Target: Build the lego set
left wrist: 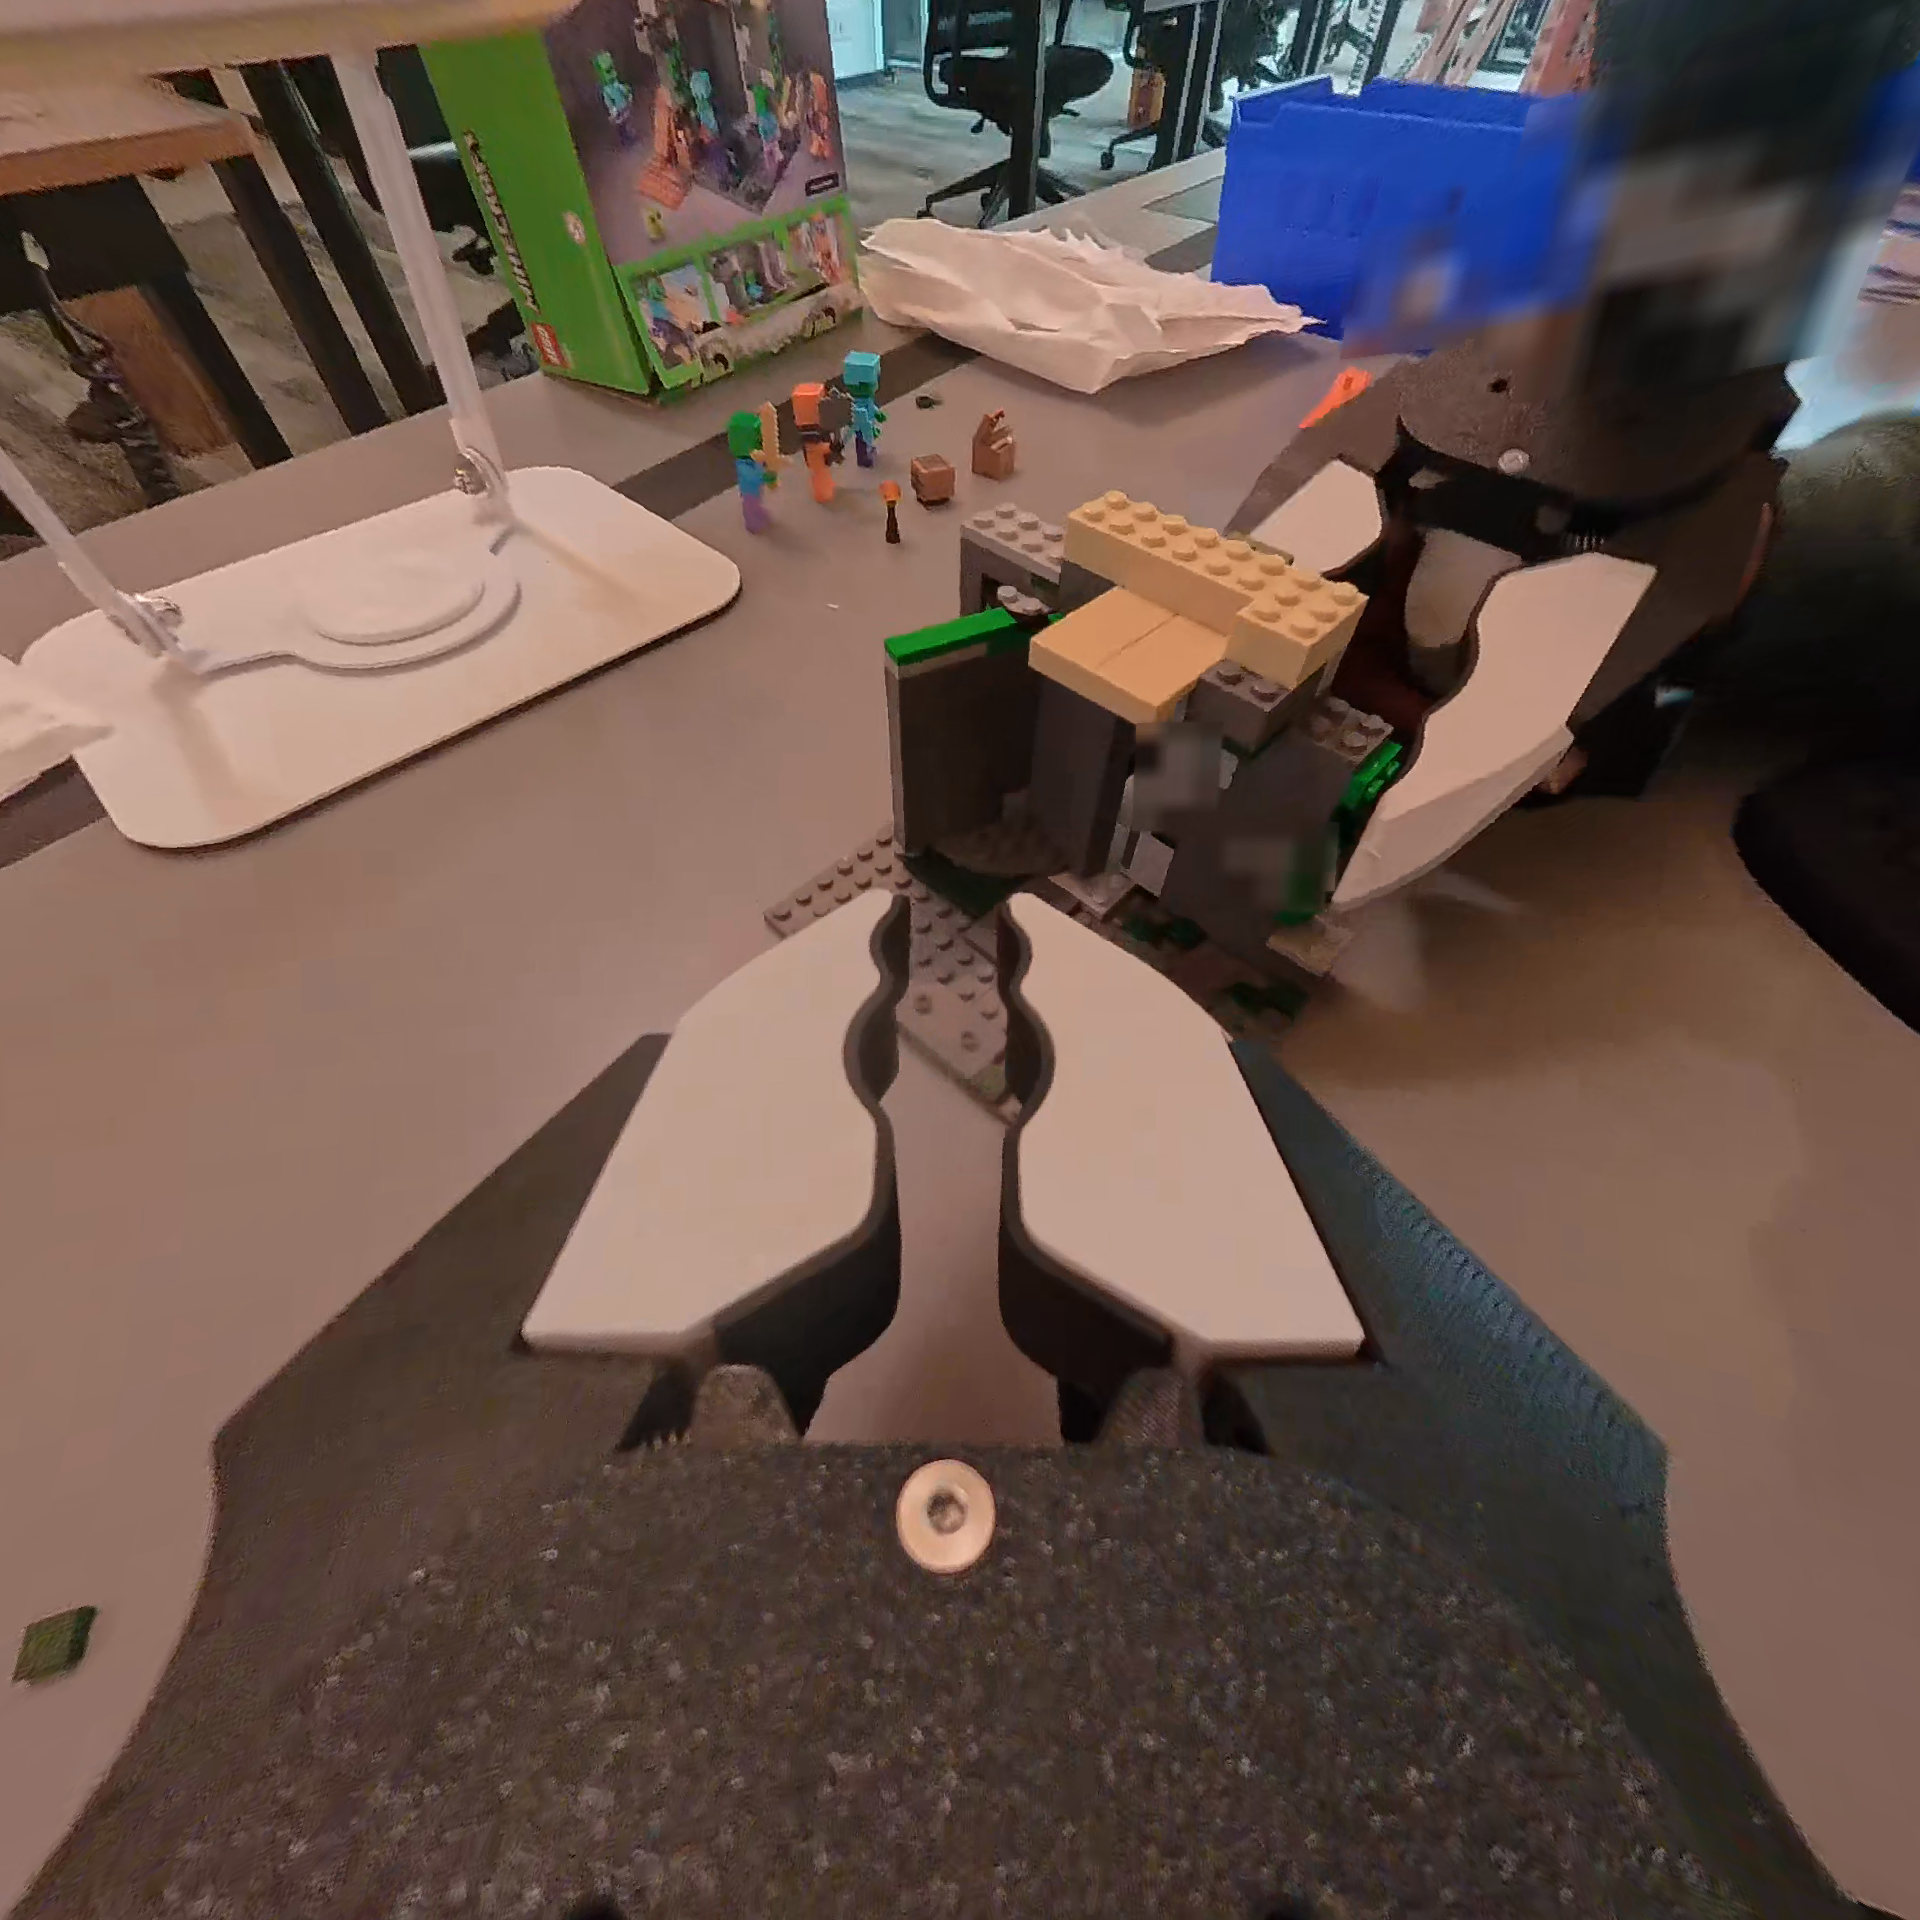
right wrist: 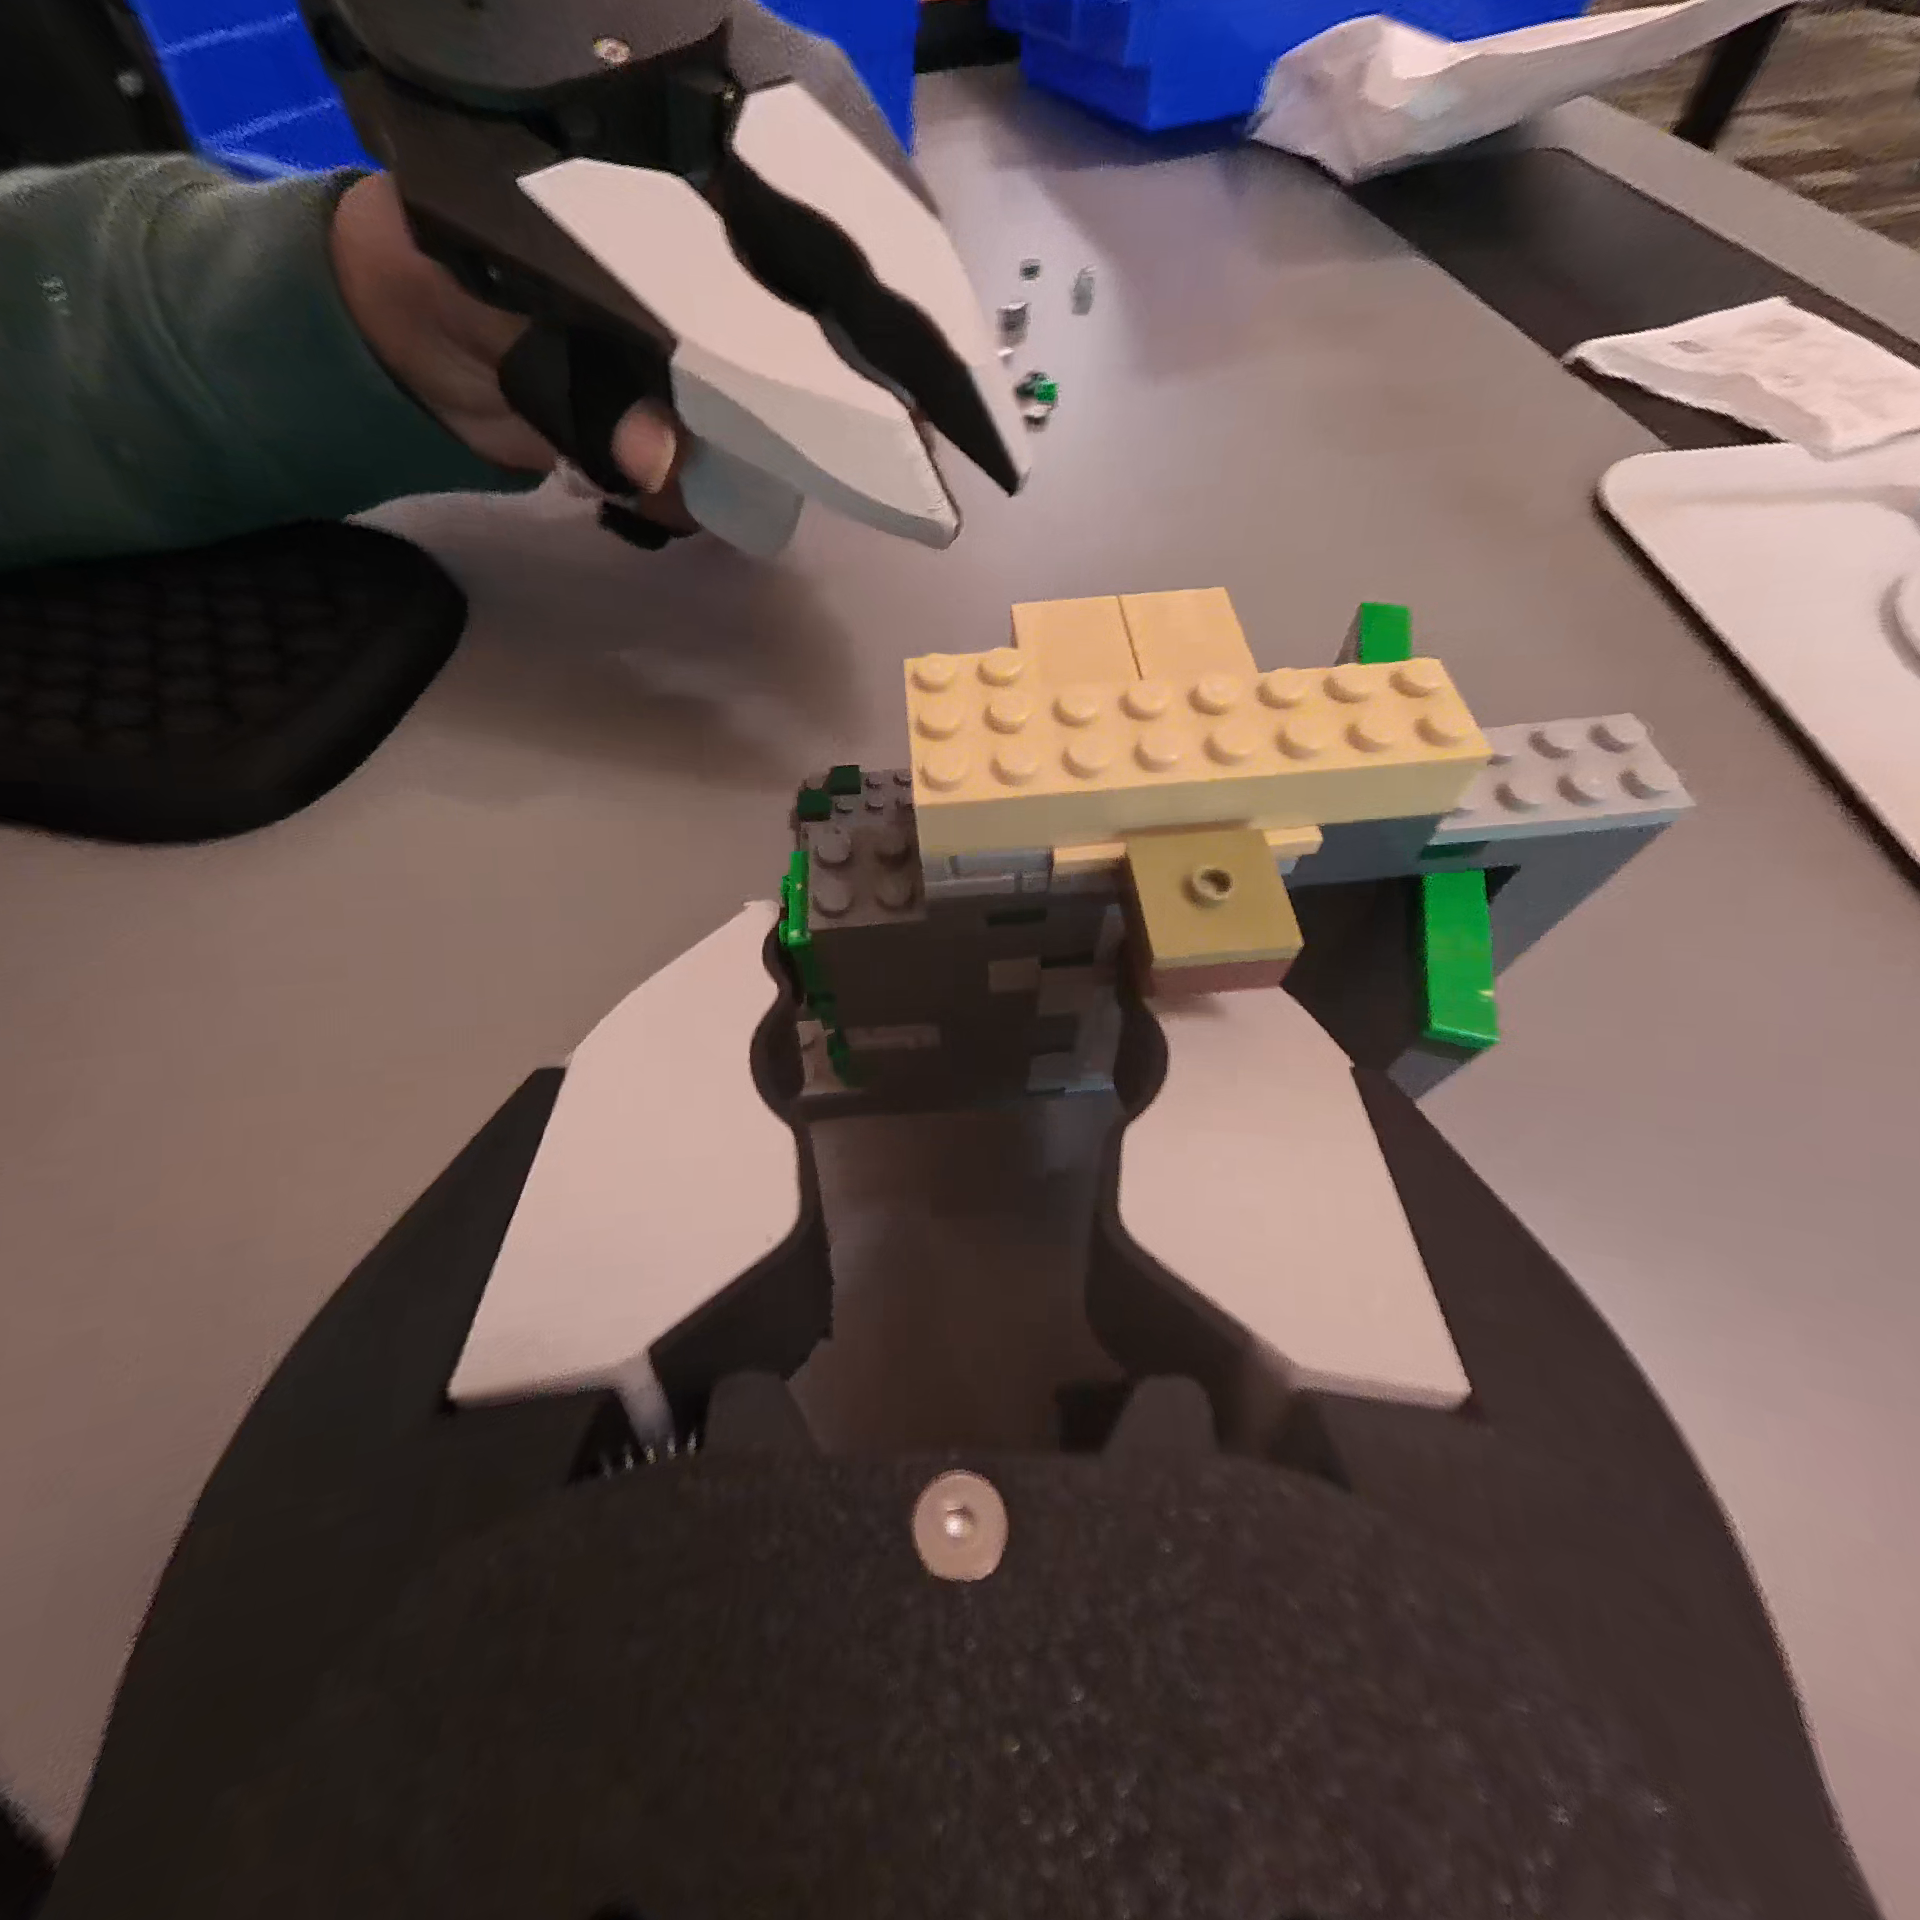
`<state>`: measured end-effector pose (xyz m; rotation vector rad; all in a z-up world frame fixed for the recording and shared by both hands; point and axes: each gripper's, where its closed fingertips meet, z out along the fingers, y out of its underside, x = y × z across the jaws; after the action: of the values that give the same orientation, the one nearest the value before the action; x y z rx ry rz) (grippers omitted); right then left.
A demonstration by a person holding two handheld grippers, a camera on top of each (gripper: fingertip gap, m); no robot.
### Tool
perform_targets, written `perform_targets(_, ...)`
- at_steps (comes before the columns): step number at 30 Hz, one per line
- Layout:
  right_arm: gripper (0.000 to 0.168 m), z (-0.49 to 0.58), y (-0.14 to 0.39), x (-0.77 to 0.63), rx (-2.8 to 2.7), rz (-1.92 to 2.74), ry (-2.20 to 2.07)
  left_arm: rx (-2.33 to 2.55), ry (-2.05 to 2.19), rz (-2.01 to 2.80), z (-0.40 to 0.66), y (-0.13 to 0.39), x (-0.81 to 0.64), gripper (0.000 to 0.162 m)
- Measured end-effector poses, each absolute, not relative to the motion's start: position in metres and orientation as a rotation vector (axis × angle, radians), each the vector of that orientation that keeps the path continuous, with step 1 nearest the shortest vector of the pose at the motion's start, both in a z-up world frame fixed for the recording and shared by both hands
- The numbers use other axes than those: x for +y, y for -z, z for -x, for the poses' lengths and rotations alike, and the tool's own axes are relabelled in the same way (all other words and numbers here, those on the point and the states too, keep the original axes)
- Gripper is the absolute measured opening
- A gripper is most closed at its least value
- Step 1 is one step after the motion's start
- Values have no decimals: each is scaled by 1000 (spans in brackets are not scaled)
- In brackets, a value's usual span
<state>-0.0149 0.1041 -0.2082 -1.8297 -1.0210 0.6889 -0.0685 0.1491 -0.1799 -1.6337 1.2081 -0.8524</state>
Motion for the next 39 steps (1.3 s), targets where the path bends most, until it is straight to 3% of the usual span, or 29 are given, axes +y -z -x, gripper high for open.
perform_targets(7, 58, -1, 210, 87, -1485, 1715, -918, 1273, 828, 1561, 64, 183, 138, 14)
perform_targets(13, 59, -14, 212, 87, -1564, 1793, -967, 1328, 784, 1535, 59, 190, 130, 13)
perform_targets(17, 72, -32, 196, 70, -1464, 1833, -988, 1337, 786, 1528, 57, 190, 127, 13)
perform_targets(21, 57, -82, 175, 73, -1248, 1860, -736, 1330, 792, 1507, 55, 186, 125, 11)
perform_targets(27, 31, -163, 192, 90, -937, 2039, -336, 1335, 782, 1486, 50, 185, 121, 6)
perform_targets(39, 27, -140, 248, 114, -1060, 2185, -270, 1408, 742, 1473, 40, 199, 110, 3)
